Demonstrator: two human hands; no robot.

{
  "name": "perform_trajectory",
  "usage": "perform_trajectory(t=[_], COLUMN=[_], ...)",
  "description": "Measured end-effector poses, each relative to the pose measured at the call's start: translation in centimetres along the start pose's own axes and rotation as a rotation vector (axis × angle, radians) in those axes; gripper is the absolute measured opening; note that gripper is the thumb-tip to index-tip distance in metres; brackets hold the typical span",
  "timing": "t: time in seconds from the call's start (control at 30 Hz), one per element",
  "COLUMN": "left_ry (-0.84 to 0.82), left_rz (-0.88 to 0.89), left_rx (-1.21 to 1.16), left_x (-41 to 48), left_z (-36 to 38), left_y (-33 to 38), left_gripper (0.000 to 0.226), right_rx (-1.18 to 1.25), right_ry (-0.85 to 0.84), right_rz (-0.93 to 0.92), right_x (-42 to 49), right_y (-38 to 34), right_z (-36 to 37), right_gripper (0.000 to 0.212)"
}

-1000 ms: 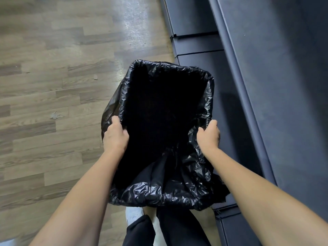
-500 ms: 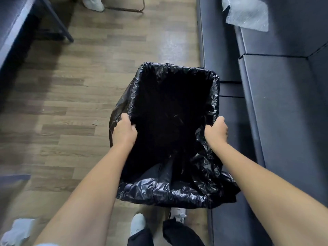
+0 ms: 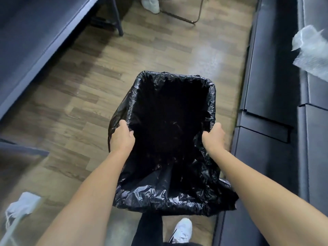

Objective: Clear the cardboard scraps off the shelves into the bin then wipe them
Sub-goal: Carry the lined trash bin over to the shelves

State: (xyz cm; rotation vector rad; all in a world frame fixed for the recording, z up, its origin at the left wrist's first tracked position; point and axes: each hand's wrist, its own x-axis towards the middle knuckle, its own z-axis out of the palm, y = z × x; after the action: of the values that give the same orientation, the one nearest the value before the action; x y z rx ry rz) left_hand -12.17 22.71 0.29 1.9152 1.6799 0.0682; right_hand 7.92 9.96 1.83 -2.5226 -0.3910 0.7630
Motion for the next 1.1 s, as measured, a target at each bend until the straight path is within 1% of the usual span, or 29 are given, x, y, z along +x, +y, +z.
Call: perform_trajectory(t=[0.1, 0.27, 0.53, 0.73, 0.8, 0.9, 1.0, 1.1], left_ry=[0.023, 0.104, 0.198, 0.240, 0.247, 0.270, 0.322, 0.392], left_rz=[-0.049, -0.177, -0.351, -0.571, -0.635, -0.719, -0.810, -0.926], left_rx=[-0.019, -0.054, -0.087, -0.162, -0.169, -0.207, -0.272, -0.385], left_x=[3.5, 7.7, 13.1, 16.6, 17.7, 19.4, 20.6, 21.4], left_z=[-1.8, -5.2, -6.7, -6.5, -6.9, -7.5, -7.7, -7.5], left_y=[-1.4, -4.0, -5.6, -4.1, -2.9, -1.0, 0.6, 1.6], left_gripper=[0.019, 0.015, 0.019, 0.015, 0.013, 0.021, 0.023, 0.019], right_rx=[-0.044, -0.121, -0.165, -0.257, -0.306, -0.373, -0.462, -0.589], right_ry=[-0.034, -0.112, -0.257, -0.422, -0.450, -0.503, -0.544, -0.573], right_rz=[-0.042, -0.181, -0.314, -0.422, -0.458, -0.530, -0.641, -0.777], right_x=[2.0, 4.7, 9.9, 15.3, 16.8, 19.0, 20.8, 21.5], right_y=[-4.5, -11.8, -19.2, -25.3, -27.7, -31.6, -35.7, -39.8], right_z=[2.5, 6.9, 11.6, 13.8, 13.8, 13.7, 13.9, 15.4], right_gripper=[0.011, 0.012, 0.013, 0.013, 0.013, 0.013, 0.013, 0.015])
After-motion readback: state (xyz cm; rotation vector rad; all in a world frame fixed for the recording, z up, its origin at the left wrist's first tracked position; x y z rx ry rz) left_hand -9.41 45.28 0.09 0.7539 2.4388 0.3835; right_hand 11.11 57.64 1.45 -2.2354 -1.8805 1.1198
